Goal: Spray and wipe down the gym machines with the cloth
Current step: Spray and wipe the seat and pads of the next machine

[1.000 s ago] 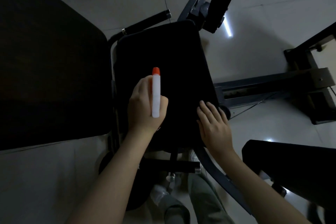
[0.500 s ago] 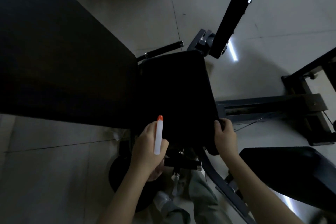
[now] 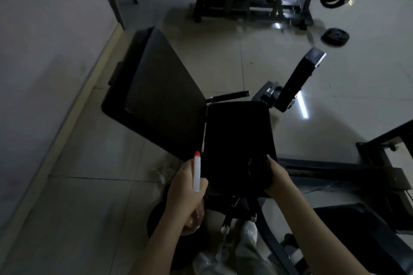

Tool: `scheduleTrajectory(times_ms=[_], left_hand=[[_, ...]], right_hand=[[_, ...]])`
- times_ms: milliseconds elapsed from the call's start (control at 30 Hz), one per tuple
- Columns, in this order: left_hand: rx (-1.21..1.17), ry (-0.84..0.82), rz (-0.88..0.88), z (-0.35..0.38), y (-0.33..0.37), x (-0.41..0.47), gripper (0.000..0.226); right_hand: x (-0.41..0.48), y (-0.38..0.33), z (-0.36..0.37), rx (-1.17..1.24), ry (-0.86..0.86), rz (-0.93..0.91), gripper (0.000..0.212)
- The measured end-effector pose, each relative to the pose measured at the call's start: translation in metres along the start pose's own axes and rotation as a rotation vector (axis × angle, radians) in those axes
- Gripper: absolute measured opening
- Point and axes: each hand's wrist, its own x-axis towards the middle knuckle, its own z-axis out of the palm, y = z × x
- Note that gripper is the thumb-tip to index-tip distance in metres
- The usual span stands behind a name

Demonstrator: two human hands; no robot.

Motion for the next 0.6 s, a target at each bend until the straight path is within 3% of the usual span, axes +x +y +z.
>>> scheduleTrajectory(times_ms=[167,333,433,533,600], left_hand=[[-0.02,0.018,-0.059,-0.032,0.008,-0.013,0.011],[0.007,0.025,-0.115,-0.055,0.012,-0.017,0.012],[-0.003,0.121,-0.155,-0.066,0.018,-0.018,0.024],[0.004,0.275,-0.192,-0.078,0.031,-0.012,0.003],[0.039,0.356,-0.201,-0.087,0.039,-0.004,0.004]], right_hand=[[-0.043,0.002,0.046,0.023,-0.162,-0.002,0.026],[-0.065,0.007,0.078,0.026,-0.247,0.017,0.03],[-0.069,0.006,0.087,0.017,-0.313,0.005,0.028],[-0.062,-0.001,0.096,-0.052,-0.304,0.023,0.022],[-0.057,-0.008,0.105,-0.091,-0.31,0.038,0.018]])
